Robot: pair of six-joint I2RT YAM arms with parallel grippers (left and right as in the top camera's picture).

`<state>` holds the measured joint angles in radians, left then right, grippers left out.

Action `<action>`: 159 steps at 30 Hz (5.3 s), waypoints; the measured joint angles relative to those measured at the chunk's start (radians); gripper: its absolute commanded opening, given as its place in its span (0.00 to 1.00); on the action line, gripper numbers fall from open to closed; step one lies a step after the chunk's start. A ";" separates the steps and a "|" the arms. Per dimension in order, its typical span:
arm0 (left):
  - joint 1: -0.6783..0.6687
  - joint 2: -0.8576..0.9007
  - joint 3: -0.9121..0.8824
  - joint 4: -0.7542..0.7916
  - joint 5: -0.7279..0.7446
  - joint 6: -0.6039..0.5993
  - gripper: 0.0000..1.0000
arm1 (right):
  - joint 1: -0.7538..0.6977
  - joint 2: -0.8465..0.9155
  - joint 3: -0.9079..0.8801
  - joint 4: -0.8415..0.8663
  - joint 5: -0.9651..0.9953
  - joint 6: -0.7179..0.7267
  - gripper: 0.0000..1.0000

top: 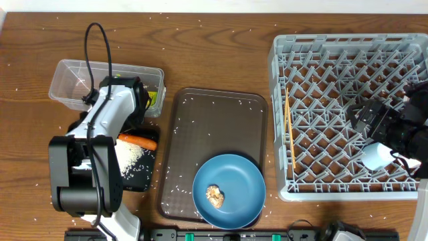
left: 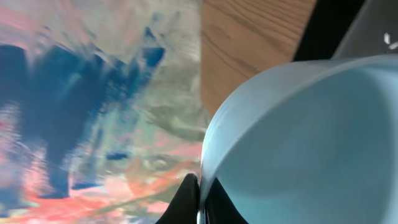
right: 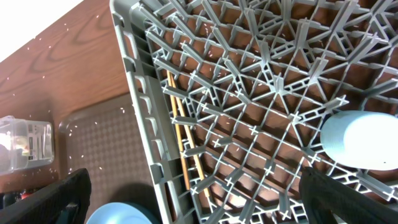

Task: Sort waste into correct bins and load items into the dishwasher rack
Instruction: 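Tip the rice from the blue bowl onto the black tray, then carry the light-blue bowl toward the right gripper above the brown tray, then hand the light-blue bowl from the left gripper to the right gripper, then place the light-blue bowl upside down in the rack with right gripper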

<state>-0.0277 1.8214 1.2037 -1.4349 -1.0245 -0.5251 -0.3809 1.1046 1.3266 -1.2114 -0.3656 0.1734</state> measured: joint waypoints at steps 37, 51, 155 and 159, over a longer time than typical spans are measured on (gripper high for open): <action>-0.256 -0.671 0.196 0.507 0.977 0.398 0.06 | 0.105 -0.001 0.000 0.010 -0.359 -0.153 0.95; -0.557 -0.628 0.195 0.631 1.131 0.479 0.06 | 0.638 0.000 0.000 0.290 -0.322 -0.111 0.92; -0.662 -0.623 0.195 0.663 1.077 0.499 0.54 | 0.539 0.771 0.000 0.669 1.814 -0.062 0.01; -0.662 -0.623 0.196 0.657 1.077 0.499 0.54 | 0.531 0.787 0.000 0.672 1.815 -0.101 0.01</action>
<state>-0.6899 1.1988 1.3994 -0.7776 0.0525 -0.0257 0.1501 1.8912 1.3266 -0.5396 1.4494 0.0727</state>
